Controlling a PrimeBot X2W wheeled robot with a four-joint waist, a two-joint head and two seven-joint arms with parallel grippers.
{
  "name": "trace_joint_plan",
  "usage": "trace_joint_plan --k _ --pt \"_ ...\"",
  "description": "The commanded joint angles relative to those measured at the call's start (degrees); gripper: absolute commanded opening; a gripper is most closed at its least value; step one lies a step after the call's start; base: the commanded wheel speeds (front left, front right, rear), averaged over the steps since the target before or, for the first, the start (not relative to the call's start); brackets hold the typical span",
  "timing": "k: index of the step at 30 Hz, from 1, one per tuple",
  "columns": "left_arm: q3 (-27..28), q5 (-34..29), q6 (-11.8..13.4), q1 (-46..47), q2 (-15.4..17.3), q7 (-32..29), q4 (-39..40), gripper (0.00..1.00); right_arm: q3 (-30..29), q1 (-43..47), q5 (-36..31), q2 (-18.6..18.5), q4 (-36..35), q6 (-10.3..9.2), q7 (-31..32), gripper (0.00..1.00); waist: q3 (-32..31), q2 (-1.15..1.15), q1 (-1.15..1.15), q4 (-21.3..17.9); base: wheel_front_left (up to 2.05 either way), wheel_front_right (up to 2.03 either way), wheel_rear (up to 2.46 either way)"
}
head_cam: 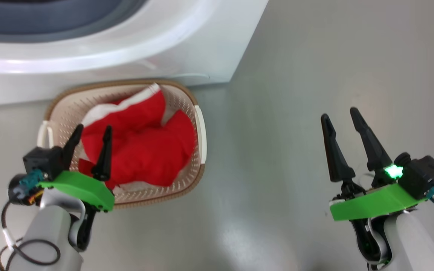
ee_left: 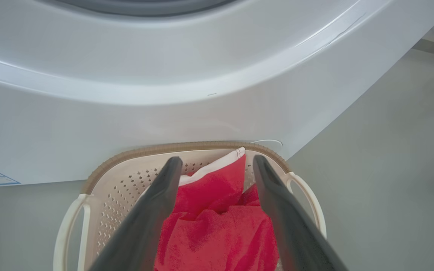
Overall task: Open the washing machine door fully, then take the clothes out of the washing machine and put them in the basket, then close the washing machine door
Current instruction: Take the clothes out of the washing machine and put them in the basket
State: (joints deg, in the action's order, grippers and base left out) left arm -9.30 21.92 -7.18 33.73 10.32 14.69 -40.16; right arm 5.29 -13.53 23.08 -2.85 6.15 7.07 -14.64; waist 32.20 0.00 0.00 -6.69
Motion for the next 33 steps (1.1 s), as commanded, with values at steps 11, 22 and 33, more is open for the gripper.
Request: trace_joint_plan --k 11,22,33 --pt "4.31 -2.44 -0.31 -8.55 0.05 0.3 11.22 1.0 0.19 5.42 -2.17 -0.03 -0.19 0.42 -0.36 1.0 -10.39 0.0 0.0 2.13 0.0 0.0 0.0" --pt "7.35 -4.93 -0.31 -15.33 -1.64 0.3 19.71 1.0 -1.45 9.62 -3.38 -0.03 0.25 0.42 -0.36 1.0 -16.37 0.0 0.0 3.57 0.0 0.0 0.0" --pt "9.99 -7.36 -0.31 -21.64 -3.07 0.3 26.05 1.0 -2.56 13.09 -4.03 -0.03 0.15 0.42 -0.36 1.0 -19.83 0.0 0.0 4.57 0.0 0.0 0.0"
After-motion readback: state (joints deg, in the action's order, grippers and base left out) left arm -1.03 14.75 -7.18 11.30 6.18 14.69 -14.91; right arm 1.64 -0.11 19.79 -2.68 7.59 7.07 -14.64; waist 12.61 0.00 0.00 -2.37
